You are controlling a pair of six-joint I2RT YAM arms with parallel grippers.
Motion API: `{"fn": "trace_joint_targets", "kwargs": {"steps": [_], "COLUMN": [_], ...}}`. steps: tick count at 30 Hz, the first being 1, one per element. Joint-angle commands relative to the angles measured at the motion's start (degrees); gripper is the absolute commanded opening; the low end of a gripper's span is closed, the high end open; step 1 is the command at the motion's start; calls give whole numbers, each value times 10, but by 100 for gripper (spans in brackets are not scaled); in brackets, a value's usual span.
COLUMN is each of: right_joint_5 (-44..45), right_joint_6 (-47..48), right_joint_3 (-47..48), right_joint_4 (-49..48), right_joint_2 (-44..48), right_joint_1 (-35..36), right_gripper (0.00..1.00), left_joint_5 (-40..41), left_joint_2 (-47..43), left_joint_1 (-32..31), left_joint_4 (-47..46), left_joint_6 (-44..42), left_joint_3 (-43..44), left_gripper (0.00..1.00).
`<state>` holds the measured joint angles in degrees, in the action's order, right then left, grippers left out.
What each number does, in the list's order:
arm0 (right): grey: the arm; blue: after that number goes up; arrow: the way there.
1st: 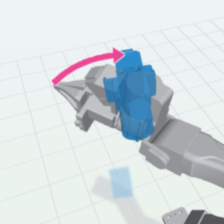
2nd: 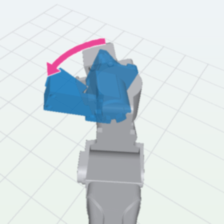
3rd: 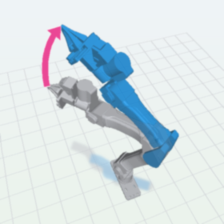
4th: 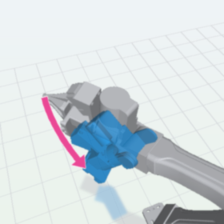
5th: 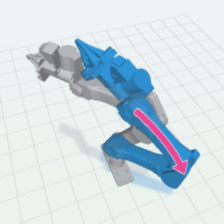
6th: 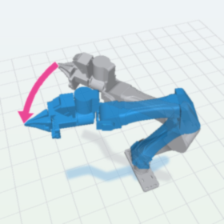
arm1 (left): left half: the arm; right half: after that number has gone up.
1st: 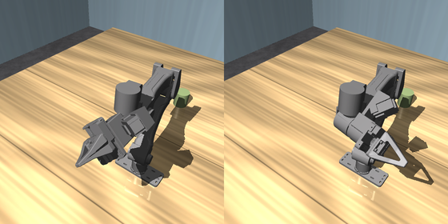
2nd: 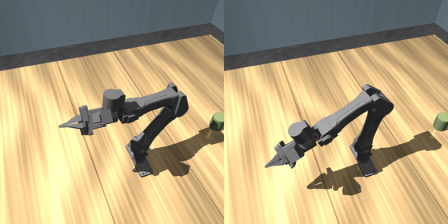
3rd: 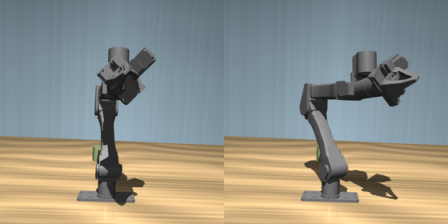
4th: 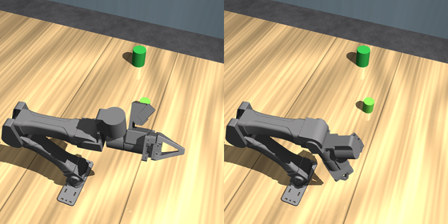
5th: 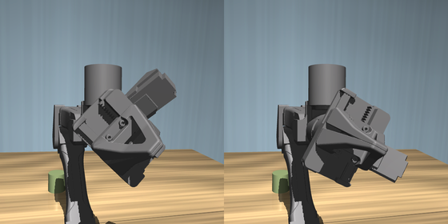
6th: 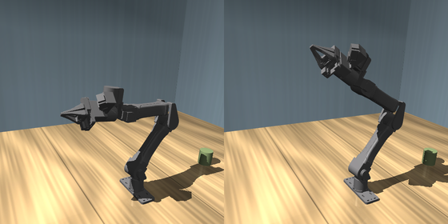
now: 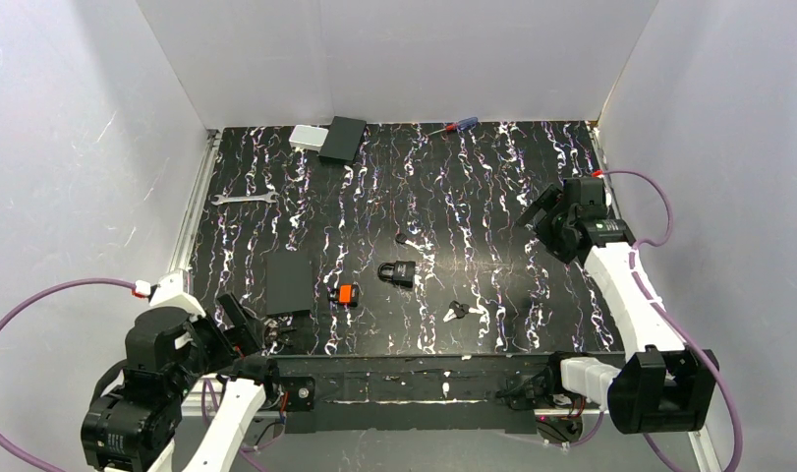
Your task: Unlock with the key
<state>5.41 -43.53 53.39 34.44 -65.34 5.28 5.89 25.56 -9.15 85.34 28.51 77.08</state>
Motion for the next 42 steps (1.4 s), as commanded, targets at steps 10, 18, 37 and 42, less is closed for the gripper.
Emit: {"fn": "trace_joint_targets", "kwargs": {"steps": [10, 18, 37, 42], "right_joint_5": [55, -42, -151, -172], "right_joint_6": [101, 377, 606, 607], "right_joint_3": [121, 177, 233, 226], "right_joint_4": [-23, -96, -92, -94], "right_joint_2": [-141, -227, -381, -392], "right_joint_1": [230, 377, 419, 425], "right_gripper": [100, 100, 100, 100], "left_joint_5": [-2, -87, -126, -129], "left_joint_2": [12, 56, 83, 93], "left_joint_1": [-3, -3, -3, -3], "left_joint_4": [25, -57, -95, -93], "left_joint_6": [-13, -35, -38, -36], "left_joint_3": [-78, -138, -173, -165], "left_gripper": [99, 99, 99, 99]}}
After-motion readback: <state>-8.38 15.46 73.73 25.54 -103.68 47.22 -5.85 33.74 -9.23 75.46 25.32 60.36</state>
